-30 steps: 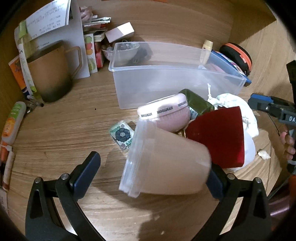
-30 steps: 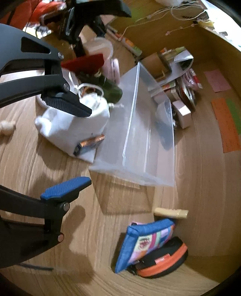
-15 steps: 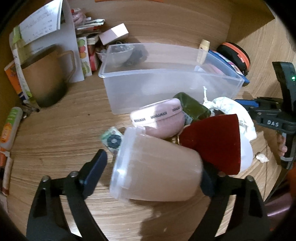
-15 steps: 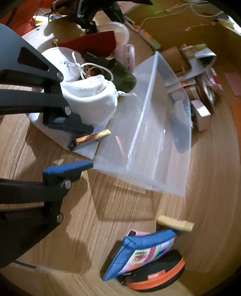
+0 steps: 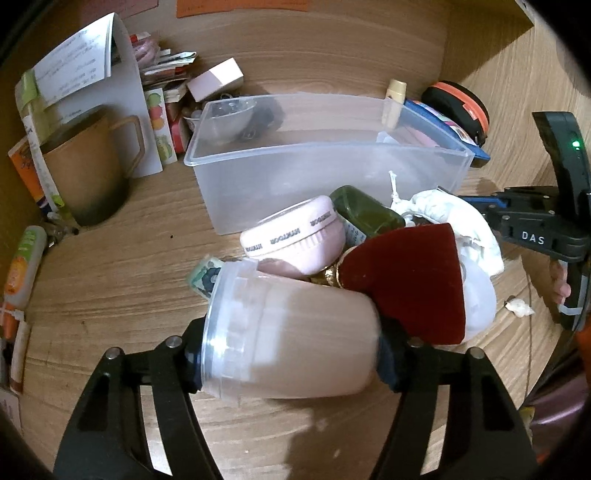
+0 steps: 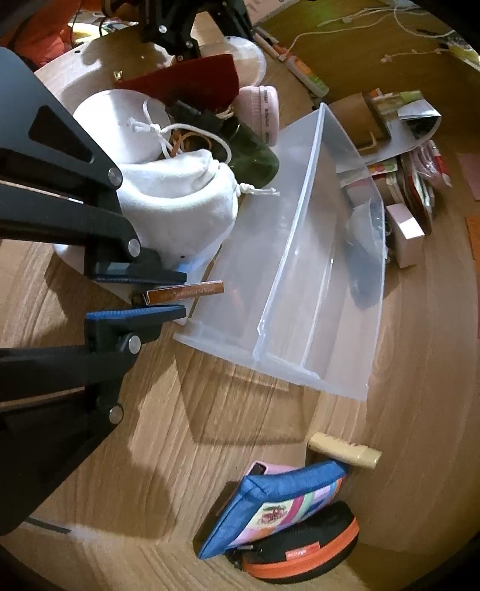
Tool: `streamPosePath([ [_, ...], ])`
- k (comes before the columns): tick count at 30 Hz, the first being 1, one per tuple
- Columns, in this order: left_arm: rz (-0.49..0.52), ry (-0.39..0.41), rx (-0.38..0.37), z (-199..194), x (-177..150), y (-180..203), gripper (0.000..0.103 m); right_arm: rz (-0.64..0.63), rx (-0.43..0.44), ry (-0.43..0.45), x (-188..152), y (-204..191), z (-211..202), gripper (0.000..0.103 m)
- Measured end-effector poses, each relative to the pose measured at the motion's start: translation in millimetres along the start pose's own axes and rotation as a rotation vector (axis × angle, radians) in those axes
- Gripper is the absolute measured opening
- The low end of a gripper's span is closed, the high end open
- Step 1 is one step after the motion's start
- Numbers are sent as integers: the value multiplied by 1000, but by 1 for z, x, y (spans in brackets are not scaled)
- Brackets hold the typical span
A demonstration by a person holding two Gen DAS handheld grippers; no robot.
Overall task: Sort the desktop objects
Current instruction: 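Grasp the pink-white cup with the left gripper while the right gripper grasps the blue Max box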
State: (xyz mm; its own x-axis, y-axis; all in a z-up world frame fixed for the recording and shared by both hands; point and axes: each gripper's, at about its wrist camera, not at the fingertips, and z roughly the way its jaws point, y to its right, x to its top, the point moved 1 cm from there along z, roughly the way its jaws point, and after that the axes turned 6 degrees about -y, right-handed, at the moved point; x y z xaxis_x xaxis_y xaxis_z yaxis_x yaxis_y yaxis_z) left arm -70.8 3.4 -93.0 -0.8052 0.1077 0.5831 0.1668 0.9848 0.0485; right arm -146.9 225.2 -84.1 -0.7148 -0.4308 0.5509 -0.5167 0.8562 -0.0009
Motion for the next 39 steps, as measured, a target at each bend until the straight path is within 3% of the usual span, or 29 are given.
streamPosePath([
  [6, -25, 26, 4, -13, -3, -7, 66, -7, -9, 30, -1, 1, -16, 8],
  [10, -45, 30, 7, -19, -9, -12, 66, -42, -71, 9, 3, -3, -8, 8],
  [19, -61, 84, 6, -43, -9, -21, 66, -16, -18, -16, 0, 5, -13, 9],
  [22, -64, 85, 11, -44, -8, -25, 66, -28, -23, -31, -3, 5, -8, 13],
  [27, -82, 55, 17, -38, -12, -32, 66, -34, -33, -41, 5, 17, 2, 36],
  [32, -96, 17, 31, -27, -18, -37, 66, -32, 23, -68, 12, 26, 13, 39],
  [39, -57, 36, 54, -24, -15, -33, 66, -30, 62, -104, 16, 30, 23, 39],
])
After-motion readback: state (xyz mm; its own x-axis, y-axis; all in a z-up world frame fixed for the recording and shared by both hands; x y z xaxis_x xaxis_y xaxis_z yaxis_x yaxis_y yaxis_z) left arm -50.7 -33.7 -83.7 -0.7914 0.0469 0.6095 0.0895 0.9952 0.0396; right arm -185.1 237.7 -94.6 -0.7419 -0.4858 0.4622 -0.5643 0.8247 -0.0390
